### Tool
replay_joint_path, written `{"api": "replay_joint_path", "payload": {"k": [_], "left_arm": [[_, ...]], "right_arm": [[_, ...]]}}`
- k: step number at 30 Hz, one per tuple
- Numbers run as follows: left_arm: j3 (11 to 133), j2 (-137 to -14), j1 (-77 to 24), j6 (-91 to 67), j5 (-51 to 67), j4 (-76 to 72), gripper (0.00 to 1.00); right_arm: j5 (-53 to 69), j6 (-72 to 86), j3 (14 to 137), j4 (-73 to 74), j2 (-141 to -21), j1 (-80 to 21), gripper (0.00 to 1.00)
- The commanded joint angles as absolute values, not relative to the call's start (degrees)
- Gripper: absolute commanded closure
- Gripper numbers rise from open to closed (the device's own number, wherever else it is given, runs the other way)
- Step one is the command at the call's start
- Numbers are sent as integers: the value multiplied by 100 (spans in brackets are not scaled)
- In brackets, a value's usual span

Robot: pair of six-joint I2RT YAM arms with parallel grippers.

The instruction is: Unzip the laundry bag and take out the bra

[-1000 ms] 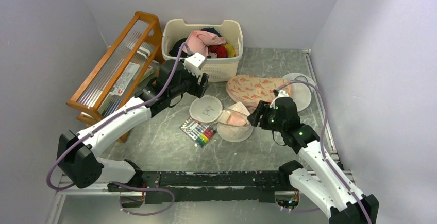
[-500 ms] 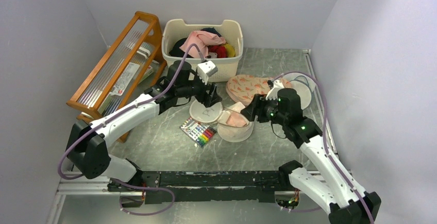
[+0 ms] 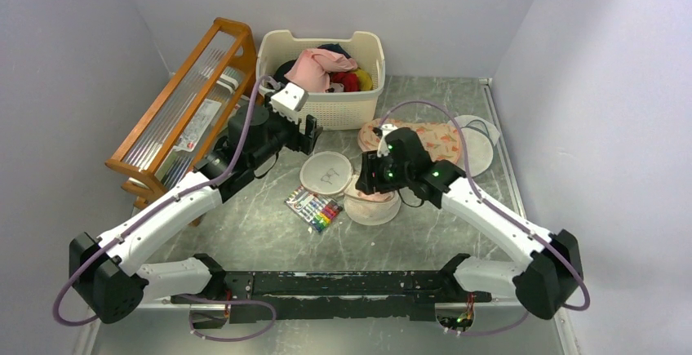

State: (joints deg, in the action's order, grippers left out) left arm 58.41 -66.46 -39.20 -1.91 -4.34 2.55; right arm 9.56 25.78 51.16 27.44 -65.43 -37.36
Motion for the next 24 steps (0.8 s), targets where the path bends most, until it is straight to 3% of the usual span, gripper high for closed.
{"api": "replay_joint_path", "payload": {"k": [1,11,16,20,24], "left_arm": [[5875,-6750,-3902,-123,-669,153,16],[5827,-6645,-3902,-81,-738,102,16],[5870,-6687,-3902,-57,-748,154,16],[5887,-6731,-3902,-45,-747,172,16],[5889,-6749,-3902,-36,-749,169,16]], "right_arm": [[-263,2396,5534,3299,-7003,-4086,51],[-2276,2410,6294,4121,-8251,-4735,45],[-2716,2358,6327,3996,-8734,-4891,47],[-2942,2337,6311,3879,-8989,-4981,53],[-3004,2335,6259,3774,-8950,-5051,75]]}}
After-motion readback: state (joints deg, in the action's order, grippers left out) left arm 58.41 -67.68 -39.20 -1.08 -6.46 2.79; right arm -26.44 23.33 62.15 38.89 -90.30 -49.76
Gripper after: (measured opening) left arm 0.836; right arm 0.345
